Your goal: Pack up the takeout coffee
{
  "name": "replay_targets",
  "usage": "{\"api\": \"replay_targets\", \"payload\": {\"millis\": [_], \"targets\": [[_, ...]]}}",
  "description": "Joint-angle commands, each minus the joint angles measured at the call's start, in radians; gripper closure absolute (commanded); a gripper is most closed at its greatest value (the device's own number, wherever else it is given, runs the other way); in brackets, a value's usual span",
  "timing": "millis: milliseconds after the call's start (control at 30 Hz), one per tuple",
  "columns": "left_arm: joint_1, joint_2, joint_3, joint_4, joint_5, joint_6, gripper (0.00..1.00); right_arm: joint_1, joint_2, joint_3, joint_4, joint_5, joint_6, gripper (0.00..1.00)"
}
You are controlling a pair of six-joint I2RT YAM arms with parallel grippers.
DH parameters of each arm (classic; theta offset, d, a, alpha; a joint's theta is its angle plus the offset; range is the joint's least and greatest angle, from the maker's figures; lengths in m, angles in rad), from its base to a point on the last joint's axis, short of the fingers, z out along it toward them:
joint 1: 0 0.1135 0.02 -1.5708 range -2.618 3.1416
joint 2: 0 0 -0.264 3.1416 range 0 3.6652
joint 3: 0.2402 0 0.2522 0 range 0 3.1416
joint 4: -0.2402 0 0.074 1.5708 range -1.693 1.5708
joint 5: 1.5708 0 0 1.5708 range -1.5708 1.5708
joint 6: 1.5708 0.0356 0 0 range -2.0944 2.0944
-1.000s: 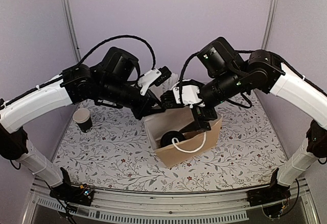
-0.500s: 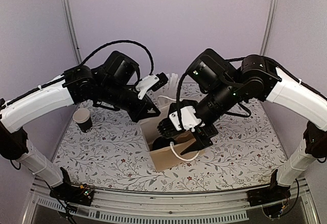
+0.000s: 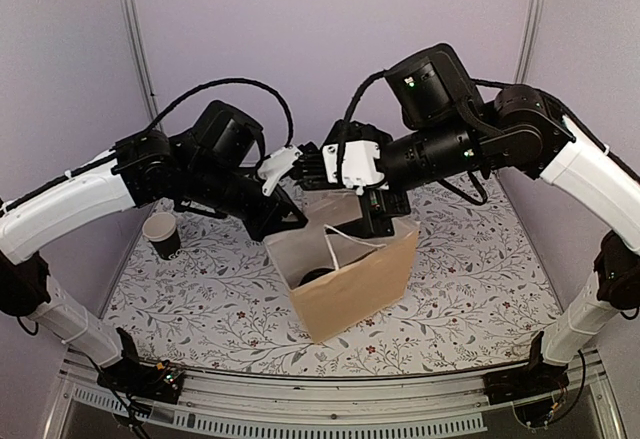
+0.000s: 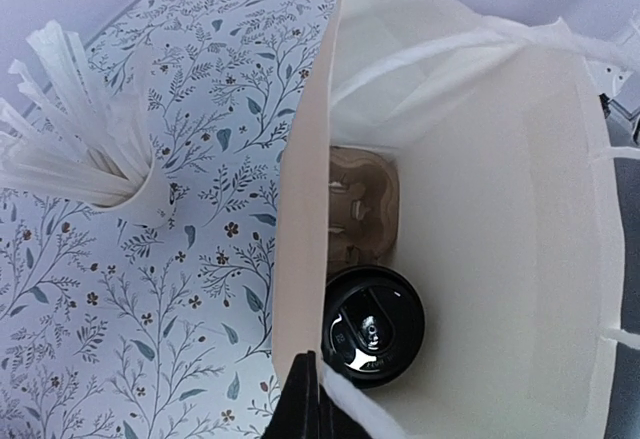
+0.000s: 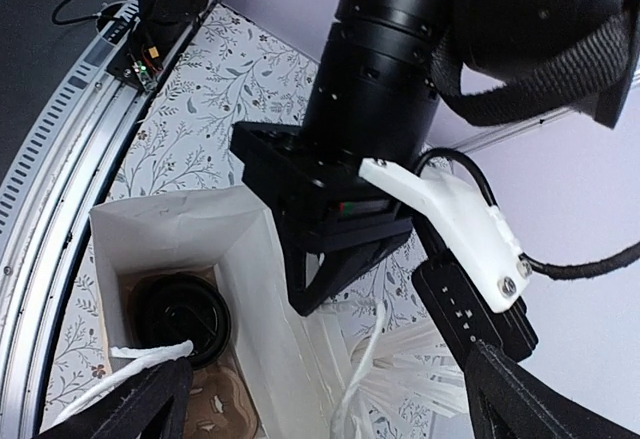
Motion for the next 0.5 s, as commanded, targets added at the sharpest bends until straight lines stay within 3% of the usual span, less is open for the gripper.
{"api": "replay_targets", "payload": {"millis": [0, 333, 467], "targets": [[-0.002, -0.049, -0.001, -0.037, -0.088, 0.038, 1.0, -0.057, -0.037, 0.032, 0.043, 0.081, 0.002, 0.01], [-0.006, -0.067, -0.001, -0.096, -0.178, 0.079, 1.0, -0.149, -0.13, -0.17, -0.008, 0.076, -0.041, 0.01], [-0.032, -0.081, 0.011, -0.117, -0.241, 0.08, 1.0, -0.248, -0.158, -0.209, 0.006, 0.014, -0.024, 0.01]]}}
